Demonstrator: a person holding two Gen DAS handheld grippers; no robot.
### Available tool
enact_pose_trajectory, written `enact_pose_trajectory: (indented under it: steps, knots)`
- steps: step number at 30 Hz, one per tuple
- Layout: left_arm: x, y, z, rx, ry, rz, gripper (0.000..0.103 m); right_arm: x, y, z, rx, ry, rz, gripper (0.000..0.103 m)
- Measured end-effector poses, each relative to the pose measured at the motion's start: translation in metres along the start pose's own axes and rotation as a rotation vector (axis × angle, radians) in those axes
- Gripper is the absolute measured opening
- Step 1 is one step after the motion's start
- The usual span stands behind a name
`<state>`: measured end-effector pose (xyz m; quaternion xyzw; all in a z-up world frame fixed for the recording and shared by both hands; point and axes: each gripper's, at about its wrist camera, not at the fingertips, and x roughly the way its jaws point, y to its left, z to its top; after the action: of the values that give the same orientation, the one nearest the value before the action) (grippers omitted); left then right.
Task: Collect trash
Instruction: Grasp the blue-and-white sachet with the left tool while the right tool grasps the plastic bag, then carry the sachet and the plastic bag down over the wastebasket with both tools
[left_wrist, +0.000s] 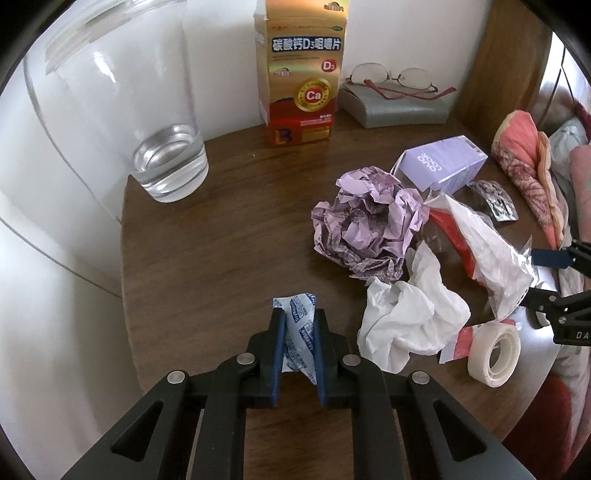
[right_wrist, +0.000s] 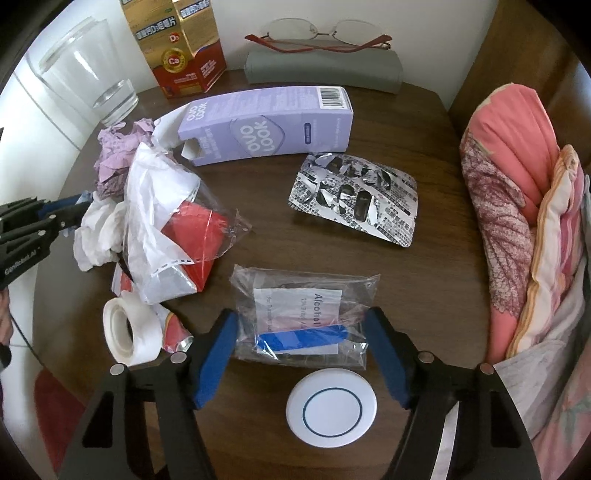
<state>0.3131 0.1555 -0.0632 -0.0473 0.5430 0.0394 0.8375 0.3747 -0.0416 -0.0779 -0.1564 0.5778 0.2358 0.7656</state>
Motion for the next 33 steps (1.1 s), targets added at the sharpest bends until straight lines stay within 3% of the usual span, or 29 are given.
enact_pose_trajectory:
  steps: [3,4,9,12,24,33]
  knots:
    - [-0.002,0.010,-0.003,-0.025,-0.011,-0.019,0.014,-0.004,-0.004,0.000,0.009,-0.019,0.023,0.060]
    - [-0.003,0.014,-0.005,-0.032,-0.014,-0.025,0.014,-0.005,-0.007,0.001,0.017,-0.029,0.028,0.046]
    - [-0.007,0.029,-0.011,-0.064,-0.028,-0.045,0.014,-0.006,-0.016,0.003,0.033,-0.036,0.073,0.045]
    - [-0.014,0.040,-0.016,-0.087,-0.047,-0.067,0.014,-0.007,-0.020,0.003,0.063,-0.054,0.147,0.044]
    - [-0.076,0.055,-0.055,-0.116,-0.134,-0.111,0.014,-0.041,-0.016,-0.010,0.056,-0.128,0.190,0.044]
    - [-0.121,0.010,-0.109,-0.124,-0.167,-0.154,0.014,-0.088,-0.001,-0.047,0.039,-0.202,0.271,0.045]
